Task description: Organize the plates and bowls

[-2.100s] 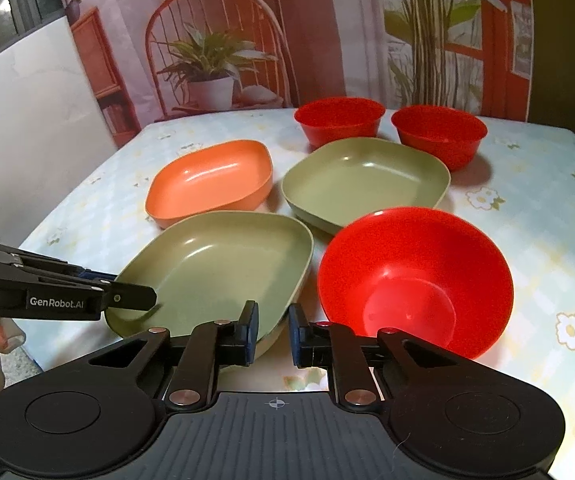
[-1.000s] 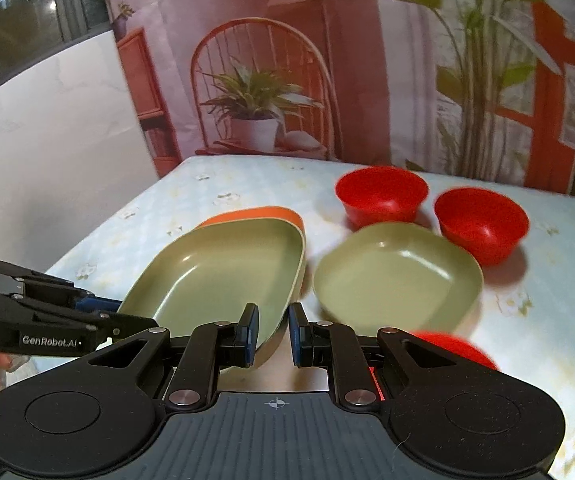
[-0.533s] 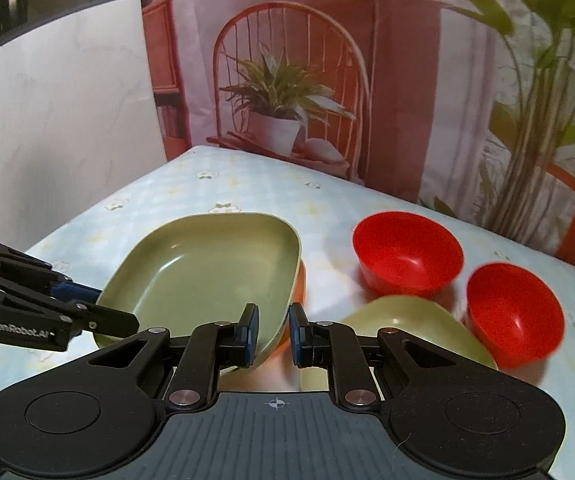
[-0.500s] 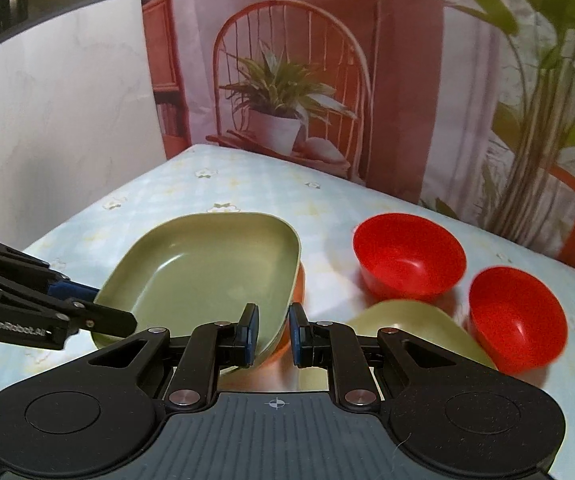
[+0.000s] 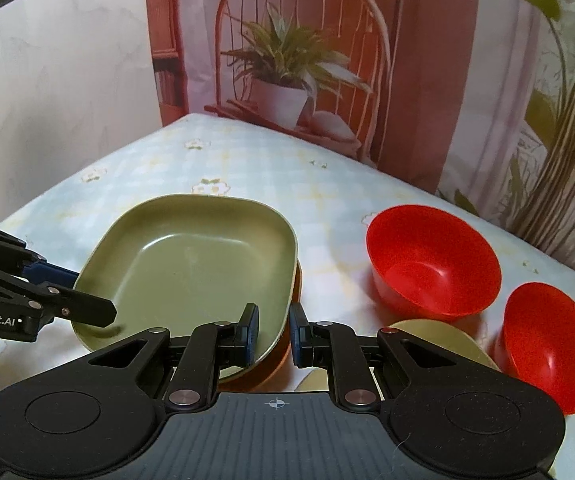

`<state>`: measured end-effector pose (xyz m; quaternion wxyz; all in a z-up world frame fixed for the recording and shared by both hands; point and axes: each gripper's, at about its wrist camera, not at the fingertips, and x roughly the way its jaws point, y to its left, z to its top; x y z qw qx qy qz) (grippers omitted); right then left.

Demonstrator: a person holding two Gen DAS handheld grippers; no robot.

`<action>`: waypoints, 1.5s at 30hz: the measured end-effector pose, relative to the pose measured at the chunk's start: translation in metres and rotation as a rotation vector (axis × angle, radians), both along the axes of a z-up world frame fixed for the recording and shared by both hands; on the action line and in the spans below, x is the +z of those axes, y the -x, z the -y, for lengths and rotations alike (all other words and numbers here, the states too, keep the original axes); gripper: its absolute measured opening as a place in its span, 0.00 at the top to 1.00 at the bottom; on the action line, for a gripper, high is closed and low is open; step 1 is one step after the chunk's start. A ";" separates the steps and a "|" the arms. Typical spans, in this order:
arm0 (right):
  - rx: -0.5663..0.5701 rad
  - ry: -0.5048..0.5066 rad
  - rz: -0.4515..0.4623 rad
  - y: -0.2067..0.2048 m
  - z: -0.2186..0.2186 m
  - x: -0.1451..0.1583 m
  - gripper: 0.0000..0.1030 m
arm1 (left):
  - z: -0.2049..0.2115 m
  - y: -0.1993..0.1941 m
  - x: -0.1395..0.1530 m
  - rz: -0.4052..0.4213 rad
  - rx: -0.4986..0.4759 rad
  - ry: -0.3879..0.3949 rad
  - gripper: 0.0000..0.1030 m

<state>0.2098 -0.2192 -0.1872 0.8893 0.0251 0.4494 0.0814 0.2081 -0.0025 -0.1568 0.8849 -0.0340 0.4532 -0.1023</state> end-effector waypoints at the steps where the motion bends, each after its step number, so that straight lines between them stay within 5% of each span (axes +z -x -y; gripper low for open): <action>1: 0.002 0.002 -0.003 0.000 0.000 -0.001 0.85 | 0.001 0.000 0.000 0.003 -0.004 -0.007 0.72; 23: -0.002 0.056 -0.007 0.008 -0.007 -0.003 0.79 | -0.003 -0.003 0.000 0.022 0.024 -0.030 0.62; 28: -0.004 0.058 -0.002 0.007 -0.003 0.000 0.86 | -0.002 -0.001 0.002 0.026 0.029 -0.022 0.62; 45: -0.211 0.031 0.037 0.065 0.067 0.030 0.79 | 0.043 -0.001 0.022 0.071 -0.108 0.021 0.62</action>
